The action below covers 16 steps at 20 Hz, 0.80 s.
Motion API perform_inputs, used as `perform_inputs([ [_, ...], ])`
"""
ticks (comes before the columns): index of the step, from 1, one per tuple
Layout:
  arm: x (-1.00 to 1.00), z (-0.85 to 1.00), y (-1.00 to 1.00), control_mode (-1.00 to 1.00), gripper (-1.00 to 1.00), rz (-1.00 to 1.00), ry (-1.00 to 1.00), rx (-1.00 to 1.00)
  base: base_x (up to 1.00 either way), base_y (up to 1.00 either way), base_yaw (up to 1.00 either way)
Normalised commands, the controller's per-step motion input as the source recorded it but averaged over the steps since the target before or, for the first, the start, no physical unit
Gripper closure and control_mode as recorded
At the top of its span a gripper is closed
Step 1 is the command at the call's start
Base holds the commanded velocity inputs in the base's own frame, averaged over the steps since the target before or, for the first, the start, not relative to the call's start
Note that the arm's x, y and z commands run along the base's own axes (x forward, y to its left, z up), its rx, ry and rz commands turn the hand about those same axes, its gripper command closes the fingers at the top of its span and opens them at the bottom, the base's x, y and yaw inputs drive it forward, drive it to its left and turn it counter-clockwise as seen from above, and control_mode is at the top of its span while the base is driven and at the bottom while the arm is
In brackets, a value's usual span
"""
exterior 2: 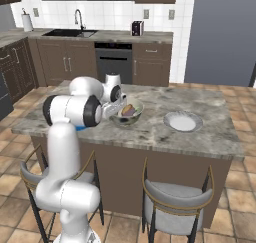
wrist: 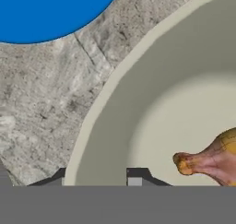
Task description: Pick the chicken drumstick and eggplant from their plates and place them in the bowl. Then put the bowl in the fridge.
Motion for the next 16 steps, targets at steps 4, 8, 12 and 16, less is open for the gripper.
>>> perform_inputs([
  [4, -0.23, 0.51, 0.04, -1.00, 1.00, 0.10, 0.00, 0.01, 0.00, 0.00, 0.00],
  [8, -0.40, 0.59, 0.08, -1.00, 1.00, 0.06, -0.04, 0.00, 0.00, 0.00, 0.00],
  [12, -0.61, 0.38, 0.04, -1.00, 1.00, 0.07, -0.06, 0.00, 0.00, 0.00, 0.00],
  [16, -0.63, 0.36, 0.02, -1.00, 1.00, 0.13, -0.02, 0.00, 0.00, 0.00, 0.00],
])
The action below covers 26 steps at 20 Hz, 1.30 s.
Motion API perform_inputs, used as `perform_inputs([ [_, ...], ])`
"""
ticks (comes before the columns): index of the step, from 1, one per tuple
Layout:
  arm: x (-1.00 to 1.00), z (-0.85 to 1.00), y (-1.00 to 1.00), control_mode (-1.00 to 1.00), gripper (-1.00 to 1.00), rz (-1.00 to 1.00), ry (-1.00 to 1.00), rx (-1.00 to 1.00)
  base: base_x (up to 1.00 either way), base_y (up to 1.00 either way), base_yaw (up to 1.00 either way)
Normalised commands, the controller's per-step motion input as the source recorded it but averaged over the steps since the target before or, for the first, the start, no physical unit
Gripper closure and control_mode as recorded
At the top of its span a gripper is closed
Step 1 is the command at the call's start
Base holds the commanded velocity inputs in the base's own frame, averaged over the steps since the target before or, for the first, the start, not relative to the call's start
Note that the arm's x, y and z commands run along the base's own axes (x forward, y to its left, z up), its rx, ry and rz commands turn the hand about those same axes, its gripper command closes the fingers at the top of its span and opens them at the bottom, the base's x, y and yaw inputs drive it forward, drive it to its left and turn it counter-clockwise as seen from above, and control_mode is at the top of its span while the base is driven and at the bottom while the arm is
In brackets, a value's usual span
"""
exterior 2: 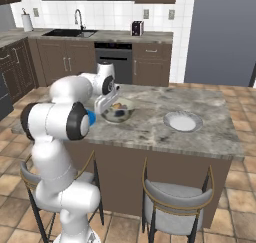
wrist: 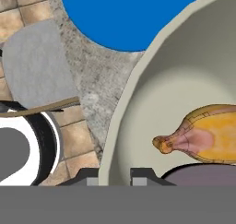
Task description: Pick the chicken drumstick and eggplant from their plates and place them in the bowl. Then put the bowl in the fridge.
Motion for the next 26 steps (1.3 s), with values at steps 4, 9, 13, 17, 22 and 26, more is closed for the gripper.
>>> perform_inputs([
  [4, -0.69, 0.30, 0.00, -1.00, 1.00, 0.16, 0.00, 0.00, 0.00, 0.00, 0.00],
  [9, -0.75, 0.10, 0.00, -1.00, 1.00, 0.20, -0.16, 0.00, 0.00, 0.00, 0.00],
  [13, -0.75, 0.00, 0.00, -1.00, 1.00, 0.12, -0.28, 0.00, 0.00, 0.00, 0.00],
  [17, -0.57, 0.02, 0.00, -1.00, 1.00, 0.01, -0.20, 0.00, 0.00, 0.00, 0.00],
  [22, -0.36, 0.13, 0.00, -1.00, 1.00, 0.00, -0.04, -0.04, 0.00, 0.00, 0.00],
  [26, -0.32, 0.09, 0.00, -1.00, 1.00, 0.01, -0.03, -0.01, 0.00, 0.00, 0.00],
])
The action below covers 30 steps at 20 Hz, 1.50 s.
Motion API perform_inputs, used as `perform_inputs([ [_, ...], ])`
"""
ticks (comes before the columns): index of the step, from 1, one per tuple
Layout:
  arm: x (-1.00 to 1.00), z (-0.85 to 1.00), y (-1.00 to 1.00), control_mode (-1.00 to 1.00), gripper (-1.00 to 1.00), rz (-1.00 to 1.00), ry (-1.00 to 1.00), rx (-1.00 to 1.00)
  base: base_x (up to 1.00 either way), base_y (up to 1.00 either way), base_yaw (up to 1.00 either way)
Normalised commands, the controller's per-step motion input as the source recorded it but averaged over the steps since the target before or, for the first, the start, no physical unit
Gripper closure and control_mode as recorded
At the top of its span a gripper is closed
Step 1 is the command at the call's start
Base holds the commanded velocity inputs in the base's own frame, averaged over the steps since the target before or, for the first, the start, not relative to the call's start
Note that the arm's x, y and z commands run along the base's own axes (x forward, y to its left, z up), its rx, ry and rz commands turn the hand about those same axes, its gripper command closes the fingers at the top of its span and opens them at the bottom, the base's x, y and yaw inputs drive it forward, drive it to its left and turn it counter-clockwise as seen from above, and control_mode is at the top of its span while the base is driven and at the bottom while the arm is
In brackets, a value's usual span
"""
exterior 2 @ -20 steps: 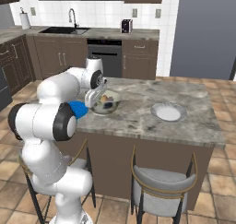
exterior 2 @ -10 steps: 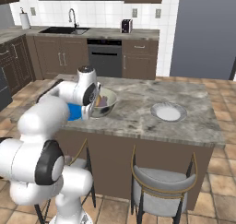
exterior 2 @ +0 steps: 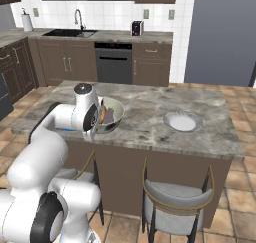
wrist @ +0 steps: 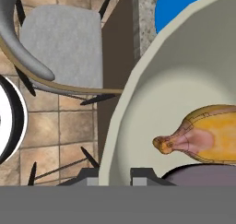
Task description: Pick the chicken drumstick and eggplant from their plates and place them in the bowl. Then put the bowl in the fridge.
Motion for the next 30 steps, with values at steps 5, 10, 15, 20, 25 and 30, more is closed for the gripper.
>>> perform_inputs([
  [5, -0.08, 0.00, 0.00, -1.00, 1.00, 0.00, 0.00, 0.00, 0.00, 0.00, 0.00],
  [10, 0.00, 0.00, 0.00, -1.00, 1.00, 0.00, 0.00, 0.00, 0.00, 0.00, 0.00],
  [15, 0.00, 0.00, 0.00, -1.00, 1.00, 0.00, 0.00, 0.00, 0.00, 0.00, 0.00],
  [20, 0.00, 0.00, 0.00, -1.00, 1.00, 0.00, 0.00, 0.00, 0.00, 0.00, 0.00],
  [25, 0.00, 0.00, 0.00, 1.00, 1.00, 0.00, 0.00, 0.00, 0.00, 0.00, 0.00],
  [30, 0.00, 0.00, 0.00, 1.00, 1.00, 0.00, 0.00, 0.00, 0.00, 0.00, 0.00],
])
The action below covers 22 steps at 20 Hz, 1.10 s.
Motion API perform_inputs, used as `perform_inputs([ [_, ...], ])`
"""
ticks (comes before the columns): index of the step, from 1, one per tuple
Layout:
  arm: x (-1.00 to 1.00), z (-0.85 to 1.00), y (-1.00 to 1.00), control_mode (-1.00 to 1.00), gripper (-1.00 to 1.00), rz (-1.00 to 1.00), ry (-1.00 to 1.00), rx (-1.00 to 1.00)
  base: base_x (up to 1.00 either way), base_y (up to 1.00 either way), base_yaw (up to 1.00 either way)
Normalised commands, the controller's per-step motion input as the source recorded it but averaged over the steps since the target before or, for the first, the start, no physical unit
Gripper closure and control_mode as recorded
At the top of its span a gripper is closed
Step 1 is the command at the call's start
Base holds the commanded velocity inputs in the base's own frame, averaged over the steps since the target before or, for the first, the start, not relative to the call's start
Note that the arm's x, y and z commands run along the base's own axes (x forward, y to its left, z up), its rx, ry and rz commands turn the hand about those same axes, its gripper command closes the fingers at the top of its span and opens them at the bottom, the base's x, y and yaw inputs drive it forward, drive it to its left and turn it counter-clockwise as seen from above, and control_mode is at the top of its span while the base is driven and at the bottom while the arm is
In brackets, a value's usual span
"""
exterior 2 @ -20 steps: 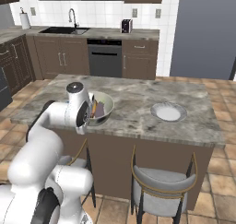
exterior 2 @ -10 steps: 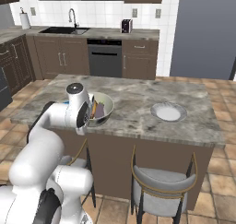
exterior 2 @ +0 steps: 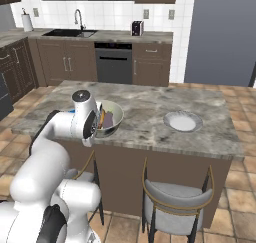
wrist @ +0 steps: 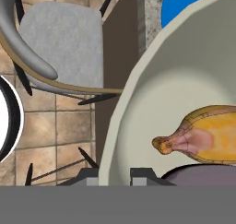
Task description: Pick the chicken drumstick and eggplant from their plates and place them in the bowl. Then put the bowl in the fridge.
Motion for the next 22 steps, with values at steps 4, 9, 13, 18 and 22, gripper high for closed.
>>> perform_inputs([
  [4, 0.00, 0.00, 0.00, 1.00, 1.00, 0.00, 0.00, 0.00, -0.27, 0.00, 0.00],
  [9, 0.00, 0.00, 0.00, 1.00, 1.00, 0.00, 0.00, 0.00, -0.69, 0.00, 0.00],
  [13, 0.00, 0.00, 0.00, 1.00, 1.00, 0.00, 0.00, 0.00, -0.75, -0.09, 0.00],
  [18, 0.00, 0.00, 0.00, 1.00, 1.00, 0.00, 0.00, 0.00, -0.49, -0.05, -0.08],
  [22, 0.00, 0.00, 0.00, 1.00, 1.00, 0.00, 0.00, 0.00, -0.16, 0.01, -0.58],
])
